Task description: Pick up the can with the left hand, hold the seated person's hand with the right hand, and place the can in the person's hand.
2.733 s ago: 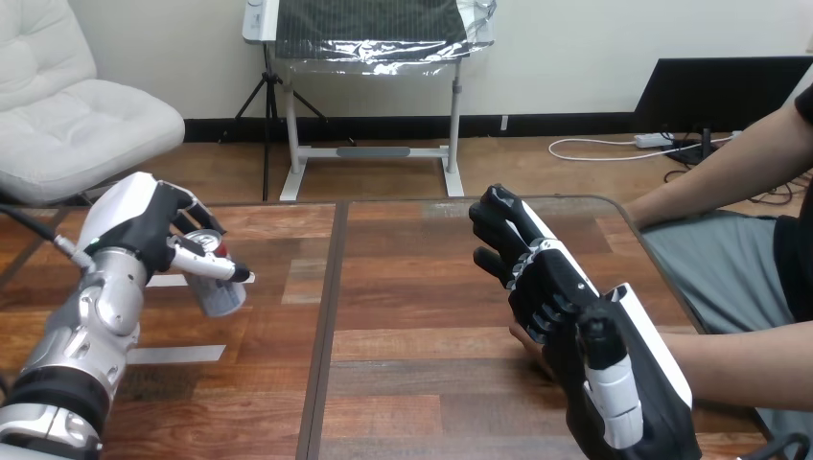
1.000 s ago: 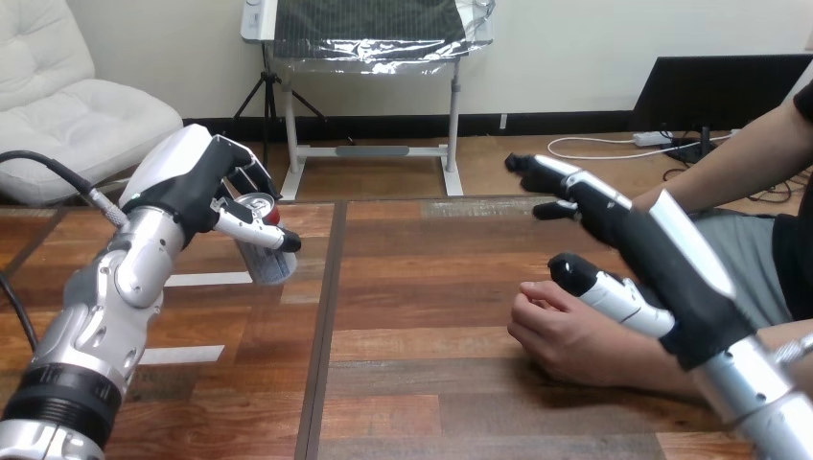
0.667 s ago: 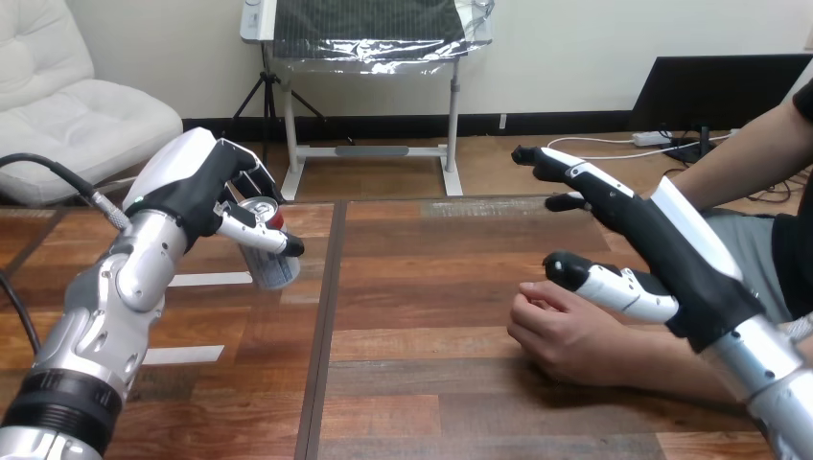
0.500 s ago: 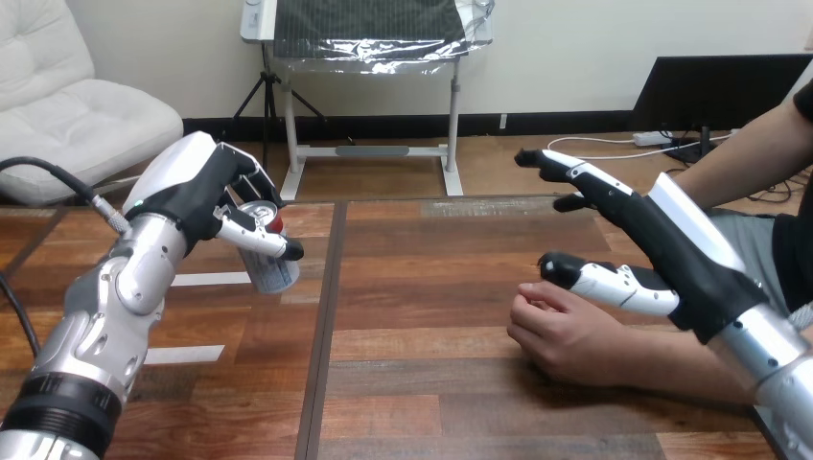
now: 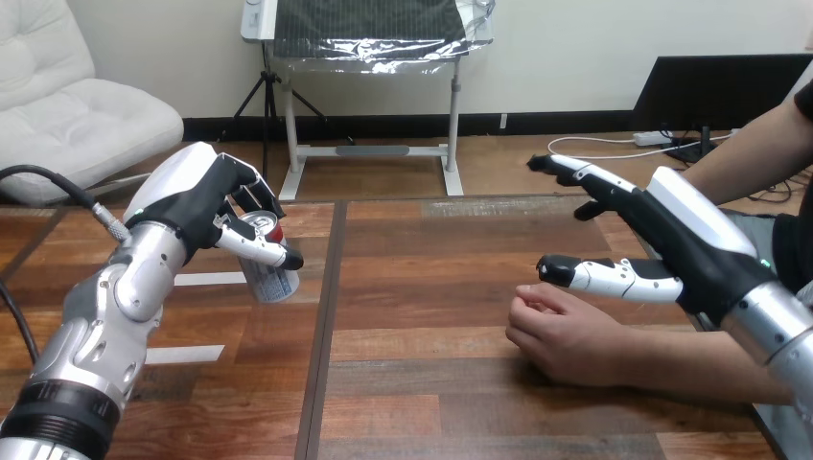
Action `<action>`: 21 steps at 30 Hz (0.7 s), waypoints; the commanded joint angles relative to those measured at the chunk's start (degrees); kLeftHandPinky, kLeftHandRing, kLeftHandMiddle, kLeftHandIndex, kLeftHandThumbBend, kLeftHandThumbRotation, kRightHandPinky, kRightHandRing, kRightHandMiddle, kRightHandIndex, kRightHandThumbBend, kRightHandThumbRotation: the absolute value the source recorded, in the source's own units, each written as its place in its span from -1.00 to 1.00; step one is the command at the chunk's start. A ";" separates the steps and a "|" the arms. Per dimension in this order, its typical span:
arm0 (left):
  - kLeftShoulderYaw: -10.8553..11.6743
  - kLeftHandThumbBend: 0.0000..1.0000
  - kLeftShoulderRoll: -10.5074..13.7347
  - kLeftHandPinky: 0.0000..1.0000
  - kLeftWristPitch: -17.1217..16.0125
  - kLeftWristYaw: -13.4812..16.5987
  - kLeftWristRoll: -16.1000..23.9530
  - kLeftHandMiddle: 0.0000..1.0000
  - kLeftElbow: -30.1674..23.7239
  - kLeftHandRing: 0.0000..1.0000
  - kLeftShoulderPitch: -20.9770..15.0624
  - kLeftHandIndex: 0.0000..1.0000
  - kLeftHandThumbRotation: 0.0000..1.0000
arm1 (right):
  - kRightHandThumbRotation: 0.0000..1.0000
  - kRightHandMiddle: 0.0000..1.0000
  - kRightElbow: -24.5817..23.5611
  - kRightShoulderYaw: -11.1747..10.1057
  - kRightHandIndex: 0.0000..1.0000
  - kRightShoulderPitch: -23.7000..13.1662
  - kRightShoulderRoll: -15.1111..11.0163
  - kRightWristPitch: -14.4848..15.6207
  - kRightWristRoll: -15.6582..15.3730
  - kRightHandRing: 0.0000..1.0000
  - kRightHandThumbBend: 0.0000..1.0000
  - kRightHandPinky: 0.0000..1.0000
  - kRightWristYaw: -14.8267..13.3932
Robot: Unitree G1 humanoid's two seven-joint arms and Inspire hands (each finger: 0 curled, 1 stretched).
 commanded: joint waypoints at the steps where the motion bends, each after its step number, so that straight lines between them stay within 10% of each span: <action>1: 1.61 0.56 1.69 -0.35 -0.81 0.48 -0.08 -0.12 -4.21 -0.25 -2.63 -0.12 -1.00 | 0.50 0.86 2.65 0.61 0.86 -6.15 -2.38 -0.22 -1.14 0.82 0.86 0.46 -0.26; 21: 1.83 0.55 2.00 -0.33 -0.45 -0.18 -0.11 -0.11 -7.13 -0.23 -1.57 -0.12 -1.00 | 0.02 0.82 15.02 4.41 0.83 -13.40 -7.05 -2.69 -6.21 0.78 1.00 0.43 -0.13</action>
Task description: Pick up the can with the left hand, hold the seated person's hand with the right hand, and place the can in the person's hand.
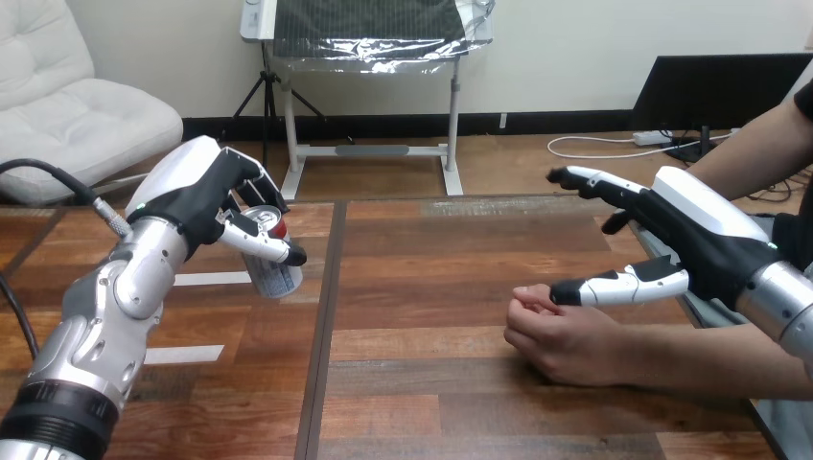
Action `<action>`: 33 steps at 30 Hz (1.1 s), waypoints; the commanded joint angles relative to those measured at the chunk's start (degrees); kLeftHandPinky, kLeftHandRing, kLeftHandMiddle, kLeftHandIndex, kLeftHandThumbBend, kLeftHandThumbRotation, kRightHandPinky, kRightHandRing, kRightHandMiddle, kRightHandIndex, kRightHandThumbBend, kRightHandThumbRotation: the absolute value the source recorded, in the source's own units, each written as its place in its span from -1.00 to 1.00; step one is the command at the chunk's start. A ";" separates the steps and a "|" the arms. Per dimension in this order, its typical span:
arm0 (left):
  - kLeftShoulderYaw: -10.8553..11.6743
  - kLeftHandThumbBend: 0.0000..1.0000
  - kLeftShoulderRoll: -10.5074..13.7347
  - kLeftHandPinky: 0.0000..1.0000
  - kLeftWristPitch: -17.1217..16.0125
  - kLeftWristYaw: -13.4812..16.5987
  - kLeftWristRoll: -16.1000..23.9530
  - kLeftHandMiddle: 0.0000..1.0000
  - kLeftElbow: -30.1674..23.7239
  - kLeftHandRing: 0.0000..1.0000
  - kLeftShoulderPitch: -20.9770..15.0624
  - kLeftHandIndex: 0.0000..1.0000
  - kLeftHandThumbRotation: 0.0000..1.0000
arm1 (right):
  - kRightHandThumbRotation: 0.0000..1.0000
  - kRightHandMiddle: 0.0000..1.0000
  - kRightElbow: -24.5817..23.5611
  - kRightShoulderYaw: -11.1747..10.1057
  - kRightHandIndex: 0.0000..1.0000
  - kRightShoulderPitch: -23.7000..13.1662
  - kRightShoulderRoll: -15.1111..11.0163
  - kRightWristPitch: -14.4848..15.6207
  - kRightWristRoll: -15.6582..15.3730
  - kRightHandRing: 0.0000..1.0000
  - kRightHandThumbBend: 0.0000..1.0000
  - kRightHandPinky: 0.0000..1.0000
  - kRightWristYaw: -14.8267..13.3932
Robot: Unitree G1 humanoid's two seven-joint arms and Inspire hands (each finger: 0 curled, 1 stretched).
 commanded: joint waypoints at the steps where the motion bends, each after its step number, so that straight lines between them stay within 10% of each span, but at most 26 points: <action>1: 1.83 0.55 1.65 -0.33 -0.44 0.32 -0.12 -0.11 -4.65 -0.23 -1.97 -0.12 -1.00 | 0.02 0.82 2.94 1.27 0.83 -5.87 -2.26 -1.52 -1.21 0.79 1.00 0.45 -0.51; 14: 2.11 0.54 1.93 -0.32 0.06 0.01 -0.27 -0.11 -7.01 -0.23 -1.18 -0.12 -1.00 | 0.06 0.82 8.06 2.68 0.84 -8.22 -4.09 -3.11 -4.22 0.81 1.00 0.67 -1.82; 33: 2.92 0.52 2.13 -0.31 0.12 -0.02 -0.58 -0.12 -8.87 -0.24 -0.54 -0.13 -1.00 | 0.08 0.85 10.50 5.33 0.85 -9.09 -6.16 -0.82 -4.23 0.86 1.00 0.77 4.21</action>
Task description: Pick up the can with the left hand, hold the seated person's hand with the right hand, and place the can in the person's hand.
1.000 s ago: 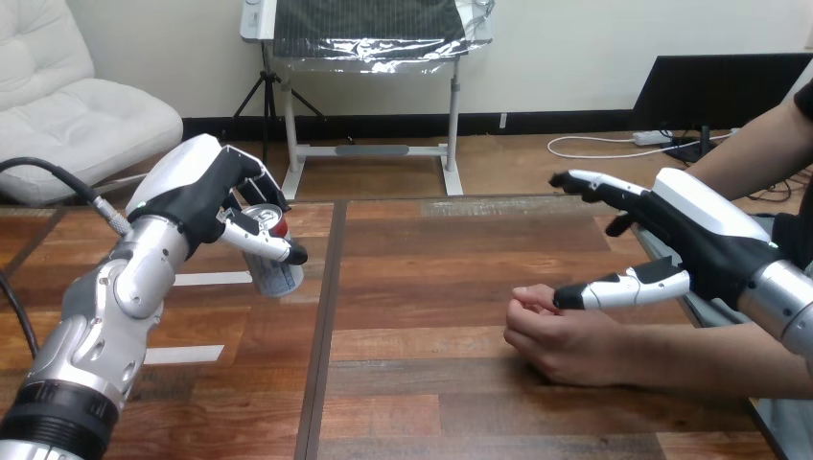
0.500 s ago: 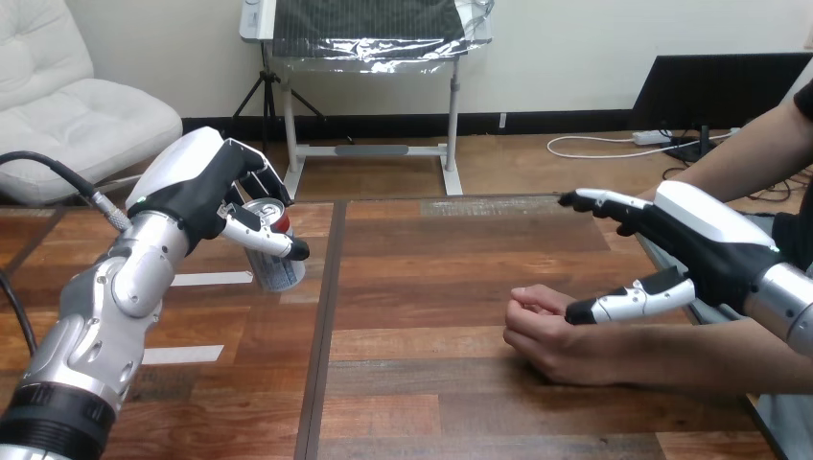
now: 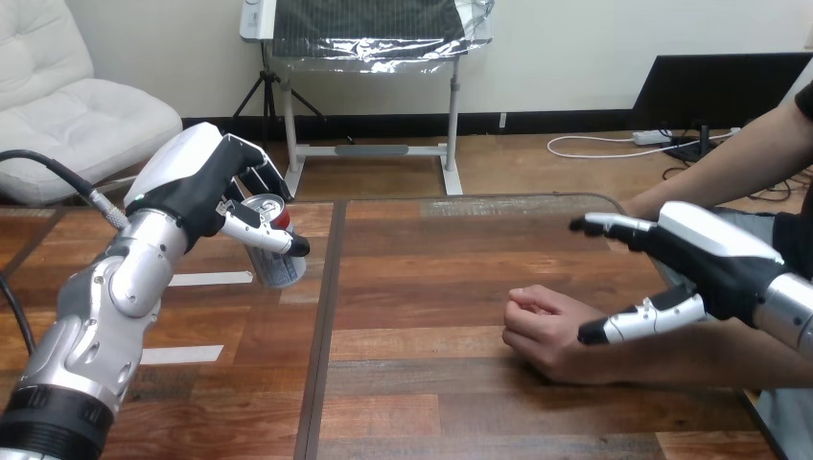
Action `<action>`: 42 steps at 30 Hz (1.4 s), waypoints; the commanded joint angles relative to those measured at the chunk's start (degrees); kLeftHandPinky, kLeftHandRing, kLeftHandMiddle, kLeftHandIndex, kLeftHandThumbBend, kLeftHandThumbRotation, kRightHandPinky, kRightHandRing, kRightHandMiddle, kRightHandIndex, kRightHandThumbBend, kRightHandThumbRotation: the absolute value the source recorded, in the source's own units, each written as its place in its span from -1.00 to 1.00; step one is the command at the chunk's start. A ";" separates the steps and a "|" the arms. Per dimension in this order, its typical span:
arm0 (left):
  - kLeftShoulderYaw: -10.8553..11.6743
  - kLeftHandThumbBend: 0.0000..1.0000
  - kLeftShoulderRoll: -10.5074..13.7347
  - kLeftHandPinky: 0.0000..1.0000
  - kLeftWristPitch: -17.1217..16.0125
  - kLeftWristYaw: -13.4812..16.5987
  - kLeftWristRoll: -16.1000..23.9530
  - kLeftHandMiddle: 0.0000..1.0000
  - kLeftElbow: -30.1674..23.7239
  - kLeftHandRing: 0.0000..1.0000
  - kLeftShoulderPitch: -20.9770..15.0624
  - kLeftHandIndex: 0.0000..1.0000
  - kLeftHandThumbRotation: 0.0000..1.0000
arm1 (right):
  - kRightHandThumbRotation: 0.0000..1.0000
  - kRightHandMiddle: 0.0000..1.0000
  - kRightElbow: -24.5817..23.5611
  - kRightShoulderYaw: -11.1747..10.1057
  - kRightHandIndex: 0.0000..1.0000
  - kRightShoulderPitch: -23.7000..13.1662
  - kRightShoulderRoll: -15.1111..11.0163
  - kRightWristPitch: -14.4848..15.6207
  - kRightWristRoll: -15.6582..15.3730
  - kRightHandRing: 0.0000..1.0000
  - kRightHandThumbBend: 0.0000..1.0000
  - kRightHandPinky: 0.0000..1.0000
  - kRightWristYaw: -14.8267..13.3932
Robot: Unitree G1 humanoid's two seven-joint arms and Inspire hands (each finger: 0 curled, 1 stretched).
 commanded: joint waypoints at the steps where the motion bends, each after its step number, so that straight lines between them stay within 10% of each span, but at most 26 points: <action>1: 2.14 0.52 1.45 -0.32 -0.21 0.20 -0.44 -0.12 -4.01 -0.24 -2.01 -0.13 -1.00 | 0.07 0.85 -0.43 0.63 0.86 -5.01 -1.79 0.93 0.62 0.86 1.00 0.78 1.68; 42: 3.25 0.52 1.19 -0.37 0.56 -0.23 -1.44 -0.16 -4.80 -0.28 -1.49 -0.13 -1.00 | 0.07 0.84 -0.90 2.68 0.87 -3.36 -6.04 2.55 -0.93 0.84 1.00 0.85 7.61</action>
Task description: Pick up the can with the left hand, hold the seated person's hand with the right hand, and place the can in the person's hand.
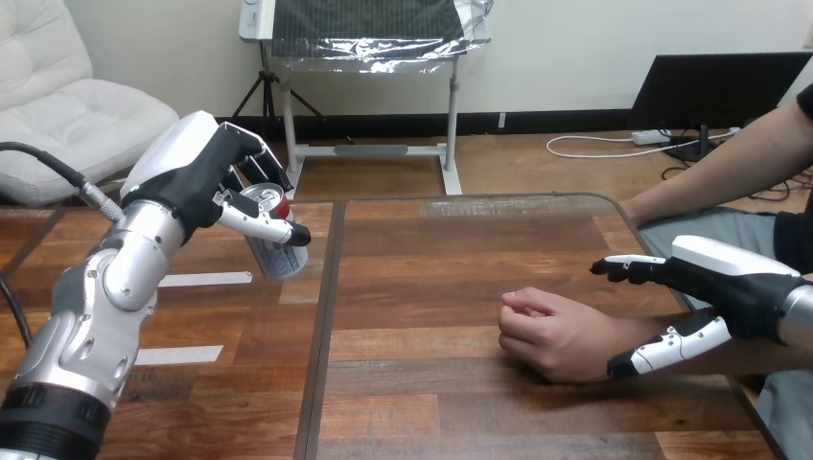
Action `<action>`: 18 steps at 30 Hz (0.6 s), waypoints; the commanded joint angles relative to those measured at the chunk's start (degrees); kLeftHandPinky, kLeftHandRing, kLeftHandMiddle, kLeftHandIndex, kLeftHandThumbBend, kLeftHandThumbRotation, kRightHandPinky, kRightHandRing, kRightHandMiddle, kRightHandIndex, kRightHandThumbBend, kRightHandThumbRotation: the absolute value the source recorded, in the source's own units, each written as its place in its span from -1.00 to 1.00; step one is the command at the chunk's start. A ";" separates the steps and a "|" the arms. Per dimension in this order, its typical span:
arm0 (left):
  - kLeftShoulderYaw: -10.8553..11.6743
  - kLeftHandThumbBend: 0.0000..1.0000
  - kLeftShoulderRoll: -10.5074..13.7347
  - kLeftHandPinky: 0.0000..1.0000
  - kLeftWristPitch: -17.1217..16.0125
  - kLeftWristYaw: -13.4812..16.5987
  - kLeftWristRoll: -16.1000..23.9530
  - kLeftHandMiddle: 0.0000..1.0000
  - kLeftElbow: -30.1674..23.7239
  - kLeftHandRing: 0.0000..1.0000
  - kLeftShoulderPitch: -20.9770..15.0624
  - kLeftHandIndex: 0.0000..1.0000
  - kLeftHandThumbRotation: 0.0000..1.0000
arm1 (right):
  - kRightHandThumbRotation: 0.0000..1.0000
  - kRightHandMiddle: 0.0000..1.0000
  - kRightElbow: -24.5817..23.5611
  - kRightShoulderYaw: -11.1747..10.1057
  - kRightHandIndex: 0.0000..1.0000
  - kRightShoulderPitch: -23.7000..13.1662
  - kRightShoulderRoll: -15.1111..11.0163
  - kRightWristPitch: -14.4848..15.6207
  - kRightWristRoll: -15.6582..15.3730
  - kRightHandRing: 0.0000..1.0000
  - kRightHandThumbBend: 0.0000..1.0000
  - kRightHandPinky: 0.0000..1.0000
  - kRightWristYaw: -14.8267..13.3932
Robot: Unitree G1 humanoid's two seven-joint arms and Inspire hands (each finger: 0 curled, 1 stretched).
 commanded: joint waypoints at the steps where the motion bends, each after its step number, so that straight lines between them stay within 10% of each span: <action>1: 2.11 0.52 1.04 -0.37 -0.27 0.65 -0.58 -0.16 -2.60 -0.28 -1.64 -0.13 -1.00 | 0.05 0.84 -0.92 0.96 0.87 -3.30 -2.10 -0.49 -0.90 0.83 1.00 0.85 -0.41; 18: 2.18 0.52 0.96 -0.36 -0.18 0.53 -0.78 -0.14 -2.75 -0.27 -1.69 -0.13 -1.00 | -0.10 0.82 -0.45 2.84 0.84 -3.07 -3.28 -0.69 -4.84 0.81 1.00 0.83 -2.53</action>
